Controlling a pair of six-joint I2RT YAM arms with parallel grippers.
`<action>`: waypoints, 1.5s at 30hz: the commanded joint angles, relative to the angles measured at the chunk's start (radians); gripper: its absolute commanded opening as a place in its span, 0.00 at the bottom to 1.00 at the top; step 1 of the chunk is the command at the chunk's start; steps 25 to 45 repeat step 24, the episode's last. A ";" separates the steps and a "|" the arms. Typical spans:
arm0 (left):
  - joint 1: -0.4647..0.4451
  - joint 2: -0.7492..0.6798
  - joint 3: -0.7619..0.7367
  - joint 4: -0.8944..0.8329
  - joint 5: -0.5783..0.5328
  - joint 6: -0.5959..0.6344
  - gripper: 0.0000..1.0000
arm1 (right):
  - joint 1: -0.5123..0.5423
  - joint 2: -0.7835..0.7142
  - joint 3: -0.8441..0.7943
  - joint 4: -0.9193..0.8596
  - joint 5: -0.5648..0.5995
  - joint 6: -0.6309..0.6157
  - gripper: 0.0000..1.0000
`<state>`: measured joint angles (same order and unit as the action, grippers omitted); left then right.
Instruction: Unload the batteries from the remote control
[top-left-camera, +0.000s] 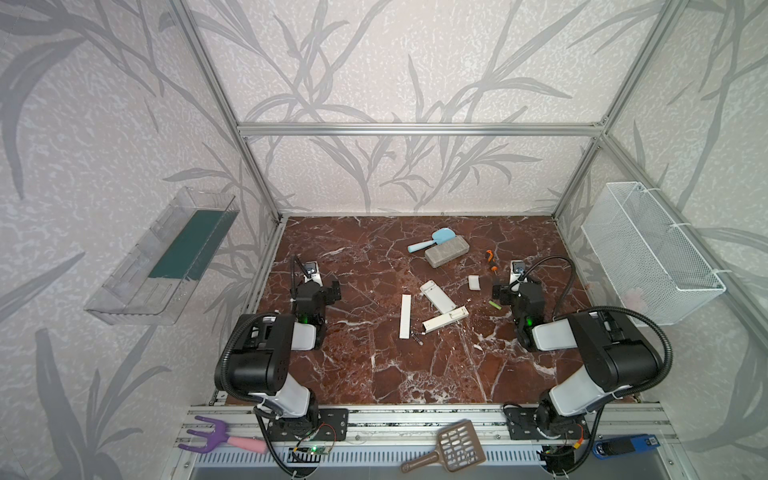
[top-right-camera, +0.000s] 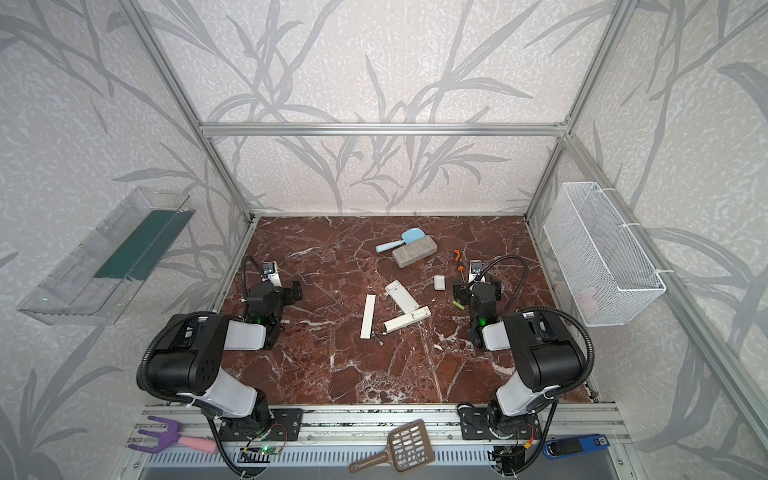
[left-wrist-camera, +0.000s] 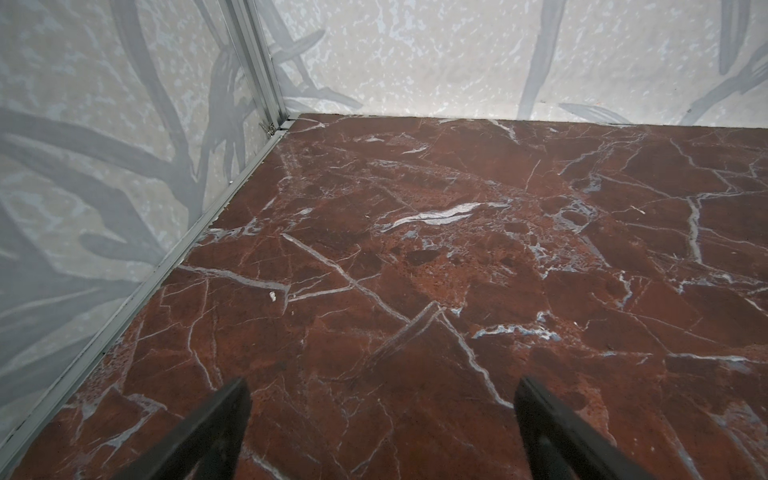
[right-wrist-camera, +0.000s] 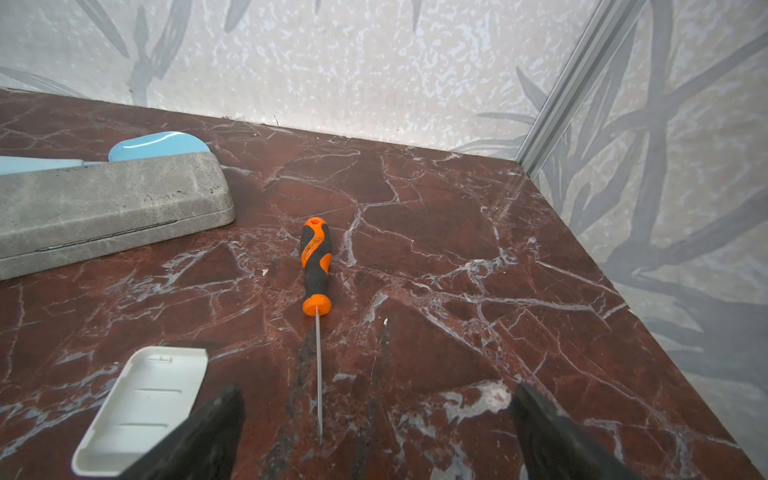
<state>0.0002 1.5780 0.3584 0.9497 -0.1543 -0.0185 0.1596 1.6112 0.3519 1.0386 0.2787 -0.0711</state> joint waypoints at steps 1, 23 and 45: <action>0.003 -0.010 0.014 0.001 0.010 0.002 0.99 | -0.003 -0.015 0.004 -0.003 0.002 0.012 0.99; 0.003 -0.007 0.021 -0.005 0.014 0.000 0.99 | -0.003 -0.014 0.005 -0.003 0.002 0.013 0.99; 0.004 -0.008 0.020 -0.006 0.015 -0.001 0.99 | -0.003 -0.014 0.005 -0.003 0.002 0.013 0.99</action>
